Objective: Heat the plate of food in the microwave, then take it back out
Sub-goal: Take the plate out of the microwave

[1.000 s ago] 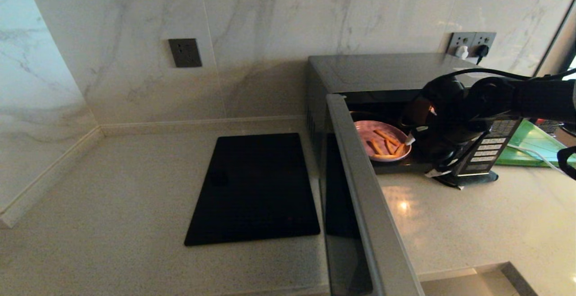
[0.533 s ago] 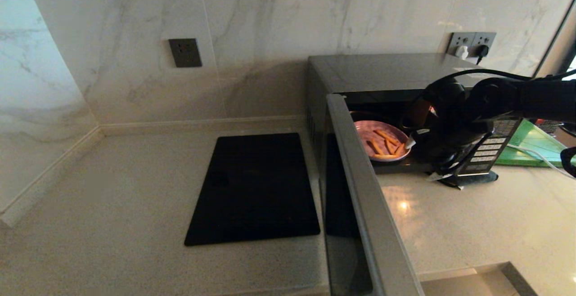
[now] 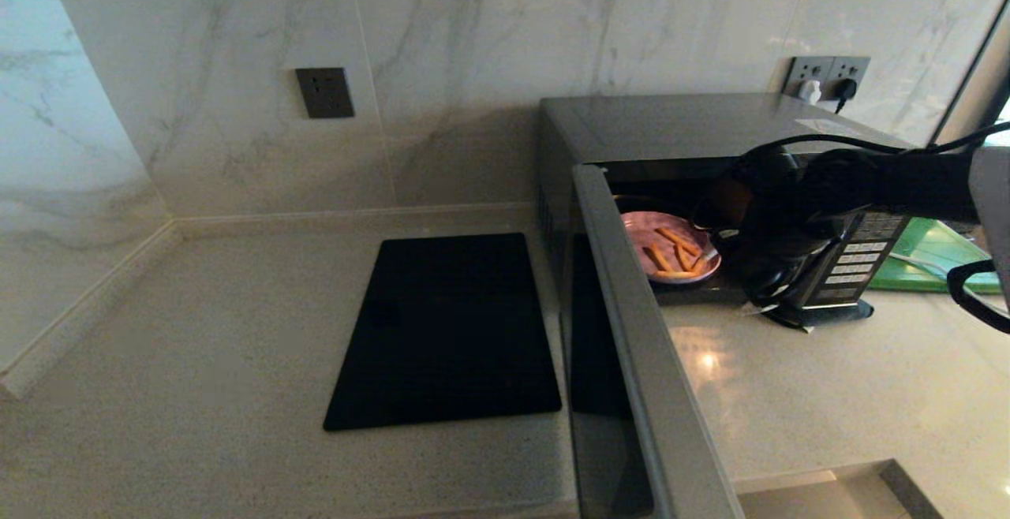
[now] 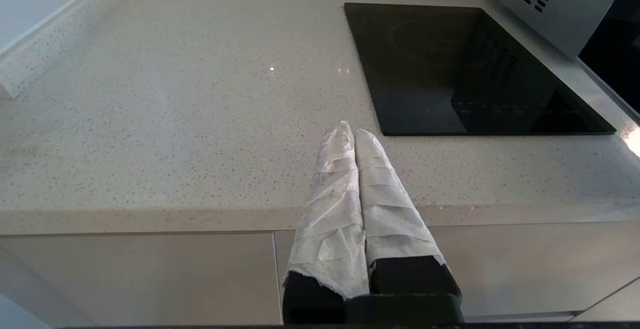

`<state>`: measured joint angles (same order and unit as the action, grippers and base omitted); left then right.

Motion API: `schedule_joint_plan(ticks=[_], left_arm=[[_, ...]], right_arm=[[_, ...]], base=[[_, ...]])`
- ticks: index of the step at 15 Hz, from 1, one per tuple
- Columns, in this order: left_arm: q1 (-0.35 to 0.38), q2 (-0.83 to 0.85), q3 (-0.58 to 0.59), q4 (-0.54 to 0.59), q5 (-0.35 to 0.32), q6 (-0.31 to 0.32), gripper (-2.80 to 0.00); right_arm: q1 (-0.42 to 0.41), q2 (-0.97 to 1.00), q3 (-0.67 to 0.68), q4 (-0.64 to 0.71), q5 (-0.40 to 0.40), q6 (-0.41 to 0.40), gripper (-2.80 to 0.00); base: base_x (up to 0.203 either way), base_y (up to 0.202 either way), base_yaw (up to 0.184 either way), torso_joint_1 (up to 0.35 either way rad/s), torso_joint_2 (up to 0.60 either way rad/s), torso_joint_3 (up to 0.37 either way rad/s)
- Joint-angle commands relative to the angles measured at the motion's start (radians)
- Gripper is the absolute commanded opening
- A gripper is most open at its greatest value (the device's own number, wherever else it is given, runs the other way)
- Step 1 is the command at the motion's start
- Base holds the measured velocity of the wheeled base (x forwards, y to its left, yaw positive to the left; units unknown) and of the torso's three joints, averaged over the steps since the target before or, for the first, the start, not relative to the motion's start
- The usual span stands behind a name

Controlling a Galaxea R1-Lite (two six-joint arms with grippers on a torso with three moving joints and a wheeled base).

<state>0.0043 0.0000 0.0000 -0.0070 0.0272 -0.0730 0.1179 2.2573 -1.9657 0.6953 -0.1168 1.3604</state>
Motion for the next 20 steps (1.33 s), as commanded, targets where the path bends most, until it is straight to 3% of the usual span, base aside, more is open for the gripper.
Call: schedule_joint_plan(ticks=[1,20], left_arm=[[0.0,0.002,0.0,-0.001,0.0,-0.001,-2.8],[0.0,0.002,0.0,-0.001,0.0,-0.001,-2.8]], right_arm=[[0.002,0.032,-0.007,-0.002,0.002,0.008,0.0],[0.004,0.08,-0.009,-0.091,0.006,-0.02,0.0]], base=[[0.0,0.0,0.0,0.0,0.0,0.0],[0.0,0.0,0.0,0.0,0.0,0.0]])
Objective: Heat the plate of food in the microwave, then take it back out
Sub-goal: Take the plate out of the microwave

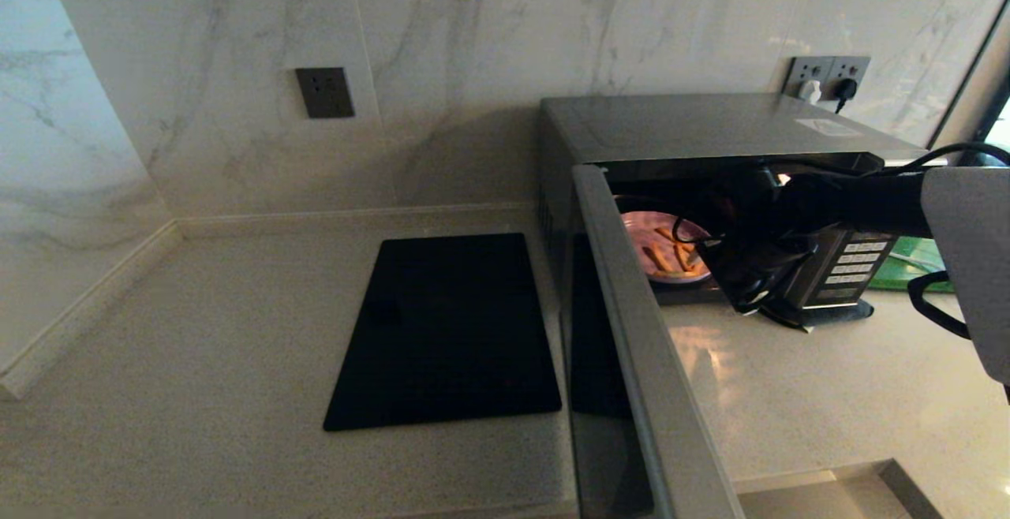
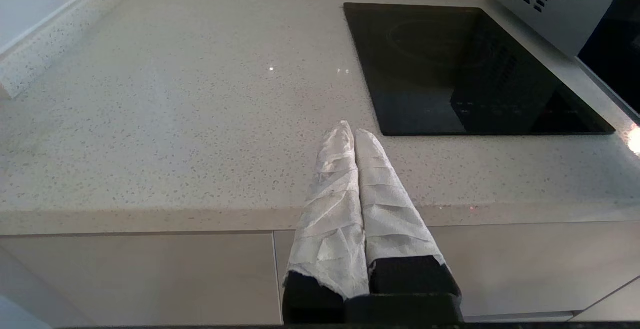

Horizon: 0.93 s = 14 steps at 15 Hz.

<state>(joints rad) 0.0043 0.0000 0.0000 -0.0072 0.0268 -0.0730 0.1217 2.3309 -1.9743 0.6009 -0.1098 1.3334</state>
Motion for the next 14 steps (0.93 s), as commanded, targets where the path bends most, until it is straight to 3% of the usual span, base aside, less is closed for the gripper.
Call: schedule_joint_plan(ticks=[1,8,9,14], left_arm=[[0.0,0.002,0.0,0.0,0.001,-0.001,-2.8],[0.0,0.002,0.0,0.0,0.001,-0.001,-2.8],[0.0,0.002,0.0,0.0,0.001,-0.001,-2.8],[0.0,0.001,0.0,0.0,0.001,-0.001,-2.8]], right_arm=[[0.001,0.008,0.0,0.001,-0.001,0.006,0.0],[0.001,0.007,-0.006,-0.073,-0.003,-0.02,0.0],[0.0,0.006,-0.006,-0.076,-0.002,-0.022,-2.8],[-0.001,0.001,-0.006,-0.076,-0.002,-0.046,-2.8]], base=[[0.0,0.0,0.0,0.0,0.0,0.0],[0.0,0.0,0.0,0.0,0.0,0.0],[0.0,0.0,0.0,0.0,0.0,0.0],[0.0,0.0,0.0,0.0,0.0,0.0]])
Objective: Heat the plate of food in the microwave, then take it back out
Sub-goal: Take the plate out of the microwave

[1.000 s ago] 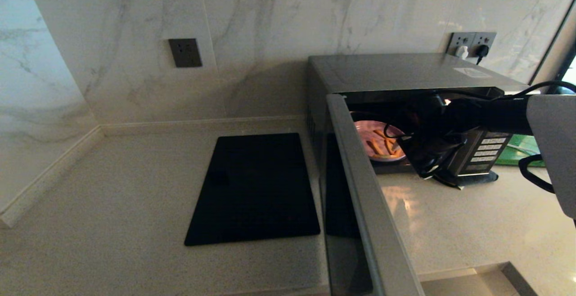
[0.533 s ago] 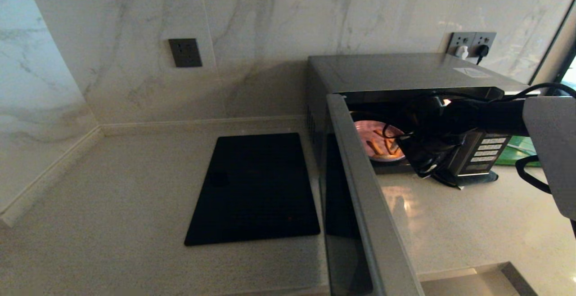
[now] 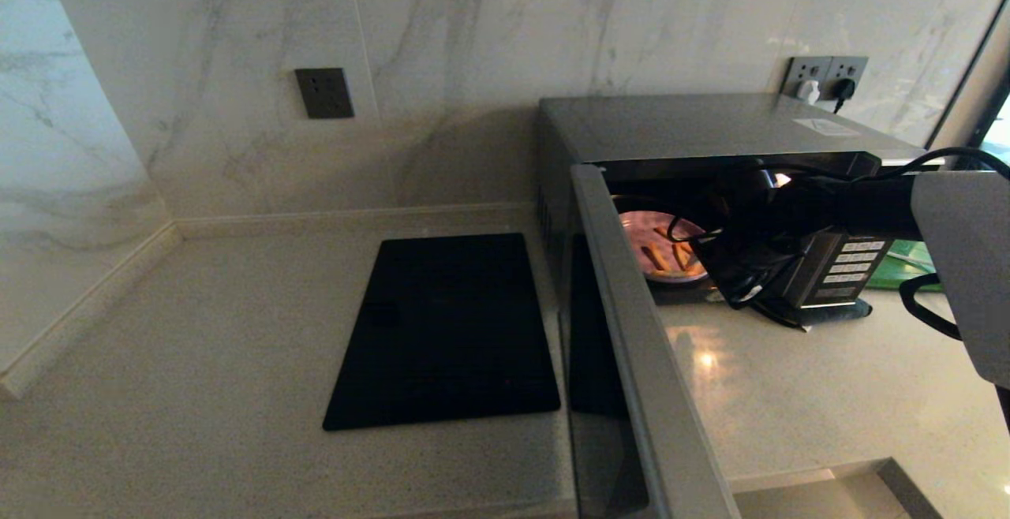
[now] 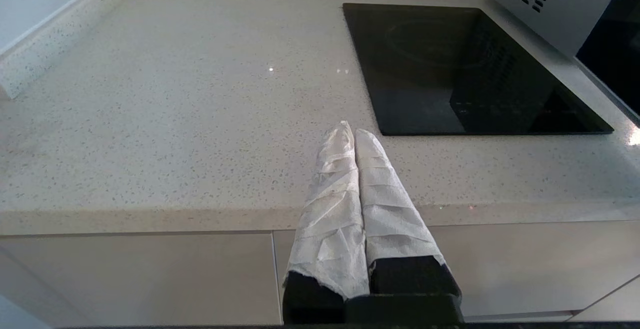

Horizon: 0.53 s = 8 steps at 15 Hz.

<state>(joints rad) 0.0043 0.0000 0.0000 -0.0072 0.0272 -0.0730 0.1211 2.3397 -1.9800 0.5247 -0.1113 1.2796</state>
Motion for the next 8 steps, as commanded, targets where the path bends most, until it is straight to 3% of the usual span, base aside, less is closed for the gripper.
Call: schedule_joint_plan(ticks=[1,8], left_arm=[[0.0,0.002,0.0,0.0,0.0,-0.001,-2.8],[0.0,0.002,0.0,0.0,0.0,-0.001,-2.8]], right_arm=[[0.0,-0.009,0.0,0.0,-0.002,0.007,-2.8],[0.0,-0.026,0.0,0.0,-0.002,0.007,-2.8]], base=[[0.0,0.0,0.0,0.0,0.0,0.0],[0.0,0.0,0.0,0.0,0.0,0.0]])
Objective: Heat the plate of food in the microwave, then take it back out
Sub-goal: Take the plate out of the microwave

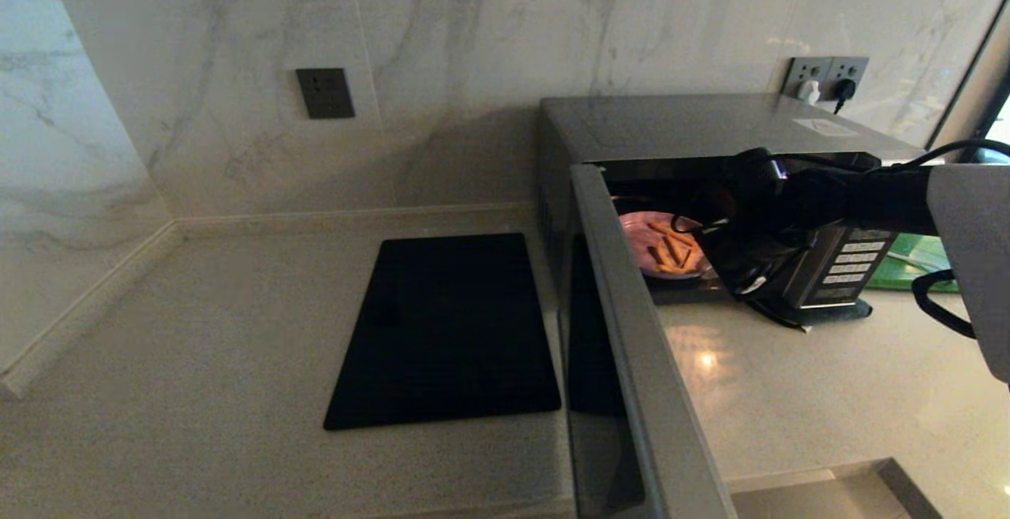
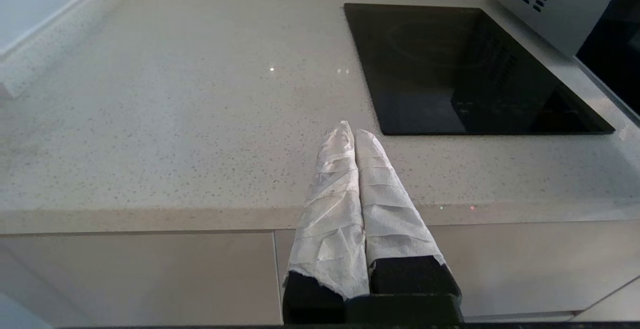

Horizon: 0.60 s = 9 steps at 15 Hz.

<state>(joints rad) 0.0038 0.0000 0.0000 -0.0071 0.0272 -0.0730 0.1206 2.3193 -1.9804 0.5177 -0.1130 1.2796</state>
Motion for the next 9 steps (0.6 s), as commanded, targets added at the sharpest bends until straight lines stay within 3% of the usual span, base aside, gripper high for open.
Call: schedule_joint_plan(ticks=[1,9], left_arm=[[0.001,0.002,0.0,-0.001,0.0,-0.001,-2.8],[0.001,0.002,0.0,-0.001,0.0,-0.001,-2.8]], right_arm=[[0.001,-0.008,0.0,0.008,-0.001,0.007,-2.8],[-0.004,-0.056,0.006,0.031,-0.008,0.008,-2.8]], base=[[0.0,0.0,0.0,0.0,0.0,0.0],[0.0,0.0,0.0,0.0,0.0,0.0]])
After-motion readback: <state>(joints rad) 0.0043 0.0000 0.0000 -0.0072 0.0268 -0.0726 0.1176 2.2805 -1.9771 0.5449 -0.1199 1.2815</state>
